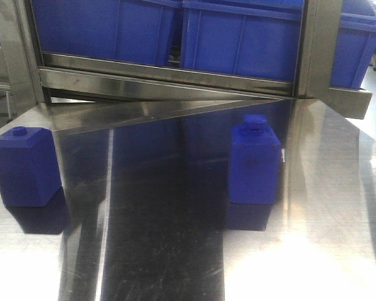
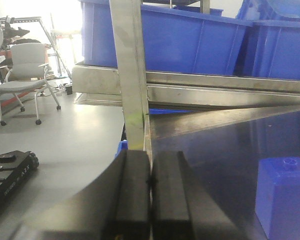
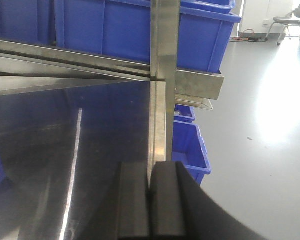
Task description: Pick and sort blue part to right shelf
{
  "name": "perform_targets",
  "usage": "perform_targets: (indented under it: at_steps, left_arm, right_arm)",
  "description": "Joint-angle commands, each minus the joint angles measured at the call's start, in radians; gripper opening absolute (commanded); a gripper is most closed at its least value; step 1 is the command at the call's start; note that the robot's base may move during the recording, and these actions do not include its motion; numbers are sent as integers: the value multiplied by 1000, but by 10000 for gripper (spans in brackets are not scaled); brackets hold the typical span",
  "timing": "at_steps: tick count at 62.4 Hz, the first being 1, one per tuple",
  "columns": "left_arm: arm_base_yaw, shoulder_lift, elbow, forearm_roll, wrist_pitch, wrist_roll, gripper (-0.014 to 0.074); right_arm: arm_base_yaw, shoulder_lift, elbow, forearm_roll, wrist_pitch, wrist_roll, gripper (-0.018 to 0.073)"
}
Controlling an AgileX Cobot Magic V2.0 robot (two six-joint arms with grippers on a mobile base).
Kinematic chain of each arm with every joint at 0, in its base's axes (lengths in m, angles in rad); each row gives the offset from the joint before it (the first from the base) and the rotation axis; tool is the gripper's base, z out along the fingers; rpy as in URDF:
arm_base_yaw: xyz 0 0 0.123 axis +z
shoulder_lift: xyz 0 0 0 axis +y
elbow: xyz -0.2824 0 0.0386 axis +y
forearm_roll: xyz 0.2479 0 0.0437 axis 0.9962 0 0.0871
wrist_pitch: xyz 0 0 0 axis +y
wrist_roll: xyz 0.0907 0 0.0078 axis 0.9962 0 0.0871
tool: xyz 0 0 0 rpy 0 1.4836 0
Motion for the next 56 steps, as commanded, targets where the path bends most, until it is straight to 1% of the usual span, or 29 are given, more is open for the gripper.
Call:
perform_targets:
  at_steps: [1, 25, 35, 41, 49, 56]
  left_arm:
    - [1, -23, 24, 0, -89, -11, 134]
    - [1, -23, 24, 0, -89, -11, 134]
    - [1, -23, 24, 0, -89, -11, 134]
    - [1, -23, 24, 0, -89, -11, 134]
    - [1, -23, 24, 0, -89, -11, 134]
    - [1, -23, 24, 0, -89, -11, 134]
  right_arm:
    - [-4, -21, -24, 0, -86, -10, 50]
    - [-4, -21, -24, 3, -107, -10, 50]
    - [-4, -21, -32, -1, -188, -10, 50]
    - [-4, -4, -78, -37, -147, -10, 50]
    - [-2, 64, -161, -37, -48, -10, 50]
    - [-2, 165, -248, -37, 31, -10, 50]
